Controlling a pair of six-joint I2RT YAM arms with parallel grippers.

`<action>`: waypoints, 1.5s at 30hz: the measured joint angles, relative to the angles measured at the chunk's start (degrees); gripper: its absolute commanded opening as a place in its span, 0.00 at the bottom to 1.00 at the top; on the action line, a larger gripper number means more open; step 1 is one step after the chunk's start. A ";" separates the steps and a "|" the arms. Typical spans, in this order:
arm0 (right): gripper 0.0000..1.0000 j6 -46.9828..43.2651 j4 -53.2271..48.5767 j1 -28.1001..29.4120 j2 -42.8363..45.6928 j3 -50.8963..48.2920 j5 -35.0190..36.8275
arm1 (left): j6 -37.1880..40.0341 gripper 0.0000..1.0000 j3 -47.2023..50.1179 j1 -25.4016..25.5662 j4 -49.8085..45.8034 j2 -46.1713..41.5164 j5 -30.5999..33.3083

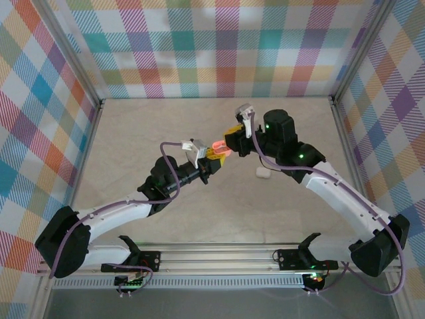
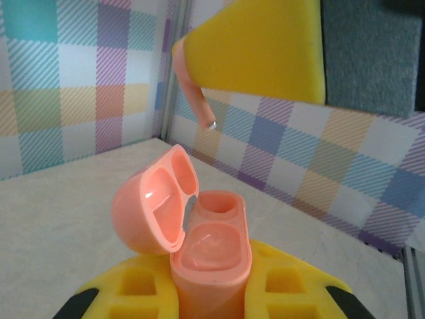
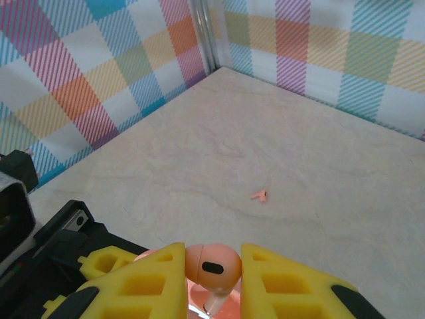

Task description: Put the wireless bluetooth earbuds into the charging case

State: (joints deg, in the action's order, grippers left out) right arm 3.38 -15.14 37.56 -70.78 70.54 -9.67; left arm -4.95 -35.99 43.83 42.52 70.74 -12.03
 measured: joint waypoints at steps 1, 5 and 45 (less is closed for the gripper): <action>0.22 -0.26 0.24 0.20 0.04 -0.11 -0.02 | 0.04 0.00 0.00 0.09 0.70 0.00 0.46; 0.21 -1.11 1.86 1.03 0.13 -0.96 0.00 | 0.48 0.00 0.00 0.35 1.49 -0.04 2.54; 0.31 -11.19 10.40 1.88 3.63 -9.64 -4.85 | 5.03 0.00 1.38 1.18 0.66 -4.72 4.20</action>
State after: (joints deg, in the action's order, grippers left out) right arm -7.81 -4.73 39.44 -67.16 60.90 -14.52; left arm 0.08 -34.61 45.01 43.18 66.02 -7.84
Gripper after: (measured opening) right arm 0.292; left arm 0.169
